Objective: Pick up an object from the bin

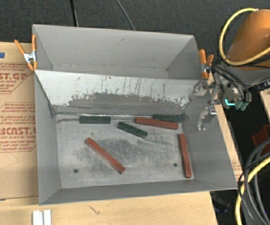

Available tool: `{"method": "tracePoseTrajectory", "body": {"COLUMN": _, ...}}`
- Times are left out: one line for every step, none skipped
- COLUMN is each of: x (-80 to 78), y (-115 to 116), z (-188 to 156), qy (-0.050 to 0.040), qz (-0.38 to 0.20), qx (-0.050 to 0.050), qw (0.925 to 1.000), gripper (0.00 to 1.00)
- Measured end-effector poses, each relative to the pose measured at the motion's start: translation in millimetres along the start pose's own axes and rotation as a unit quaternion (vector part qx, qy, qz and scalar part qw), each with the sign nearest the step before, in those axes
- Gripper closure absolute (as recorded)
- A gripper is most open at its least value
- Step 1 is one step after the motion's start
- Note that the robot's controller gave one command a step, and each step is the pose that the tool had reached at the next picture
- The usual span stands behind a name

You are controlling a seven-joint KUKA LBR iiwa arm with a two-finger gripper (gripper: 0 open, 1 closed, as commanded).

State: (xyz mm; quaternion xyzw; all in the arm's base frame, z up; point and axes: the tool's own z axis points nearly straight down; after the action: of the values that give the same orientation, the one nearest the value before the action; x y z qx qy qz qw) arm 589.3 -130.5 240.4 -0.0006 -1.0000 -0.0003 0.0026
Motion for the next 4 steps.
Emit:
{"method": "tracePoseTrajectory", "body": {"x": -1.5, "y": 1, "z": -5, "qy": -0.0039, "qz": -0.001, "qx": 0.001, "qw": 1.0000, "gripper": 0.00}}
{"method": "tracePoseTrajectory", "body": {"x": 10.3, "y": 29, "z": 48, "qy": -0.0064, "qz": 0.006, "qx": 0.001, "qw": 1.0000, "gripper": 0.00}}
{"method": "tracePoseTrajectory", "body": {"x": 1.0, "y": 56, "z": 115, "qy": -0.0062, "qz": -0.012, "qx": 0.001, "qw": 0.9999, "gripper": 0.00}}
{"method": "tracePoseTrajectory", "body": {"x": 0.2, "y": 61, "z": 133, "qy": -0.0024, "qz": -0.017, "qx": -0.001, "qw": 0.9998, "gripper": 0.00}}
